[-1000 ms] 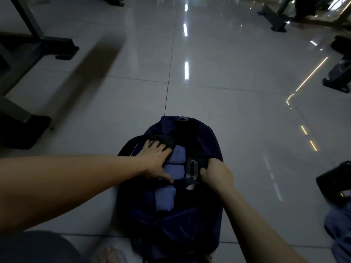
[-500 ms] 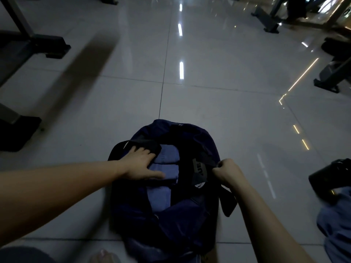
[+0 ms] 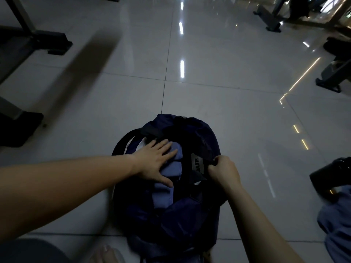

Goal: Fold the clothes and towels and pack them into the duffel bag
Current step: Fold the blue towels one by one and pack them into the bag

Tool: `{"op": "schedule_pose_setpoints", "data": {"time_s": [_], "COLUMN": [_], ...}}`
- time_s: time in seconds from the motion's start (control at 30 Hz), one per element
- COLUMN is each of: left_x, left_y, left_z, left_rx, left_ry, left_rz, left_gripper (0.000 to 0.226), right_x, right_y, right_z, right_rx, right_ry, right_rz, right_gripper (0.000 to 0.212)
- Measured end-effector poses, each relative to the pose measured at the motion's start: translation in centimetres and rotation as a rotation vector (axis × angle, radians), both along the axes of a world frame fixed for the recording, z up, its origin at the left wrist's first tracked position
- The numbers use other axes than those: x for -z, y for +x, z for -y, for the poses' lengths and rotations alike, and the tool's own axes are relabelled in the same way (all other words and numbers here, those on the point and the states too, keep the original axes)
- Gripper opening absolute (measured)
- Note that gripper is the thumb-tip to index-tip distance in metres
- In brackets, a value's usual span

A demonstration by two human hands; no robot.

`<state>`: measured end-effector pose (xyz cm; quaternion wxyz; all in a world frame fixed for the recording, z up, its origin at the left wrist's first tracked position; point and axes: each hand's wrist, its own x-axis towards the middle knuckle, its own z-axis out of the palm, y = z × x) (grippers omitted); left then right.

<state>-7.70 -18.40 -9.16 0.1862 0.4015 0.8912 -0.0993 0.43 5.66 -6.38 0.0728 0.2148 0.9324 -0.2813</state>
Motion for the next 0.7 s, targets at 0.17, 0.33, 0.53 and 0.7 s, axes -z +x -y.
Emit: {"op": "schedule_pose_setpoints", "data": {"time_s": [0.17, 0.33, 0.53, 0.7], "left_x": [1.7, 2.5, 1.6, 2.0], "left_y": [-0.7, 0.4, 3.2, 2.3], "left_z": [-0.1, -0.5, -1.4, -2.0], "left_rx": [-0.099, -0.160, -0.013, -0.024], "left_ry": [-0.088, -0.051, 0.280, 0.294], "left_rz": [0.127, 0.067, -0.361, -0.187], "left_gripper": [0.131, 0.120, 0.081, 0.079], "right_x": [0.7, 1.7, 1.9, 2.2], "right_y": [0.0, 0.2, -0.1, 0.0], "right_z": [-1.3, -2.7, -1.7, -1.8], "right_rx": [0.015, 0.079, 0.041, 0.037], "right_ry": [-0.023, -0.058, -0.082, -0.086], "right_rz": [0.032, 0.052, 0.005, 0.000], "right_gripper": [0.016, 0.008, 0.012, 0.007]}}
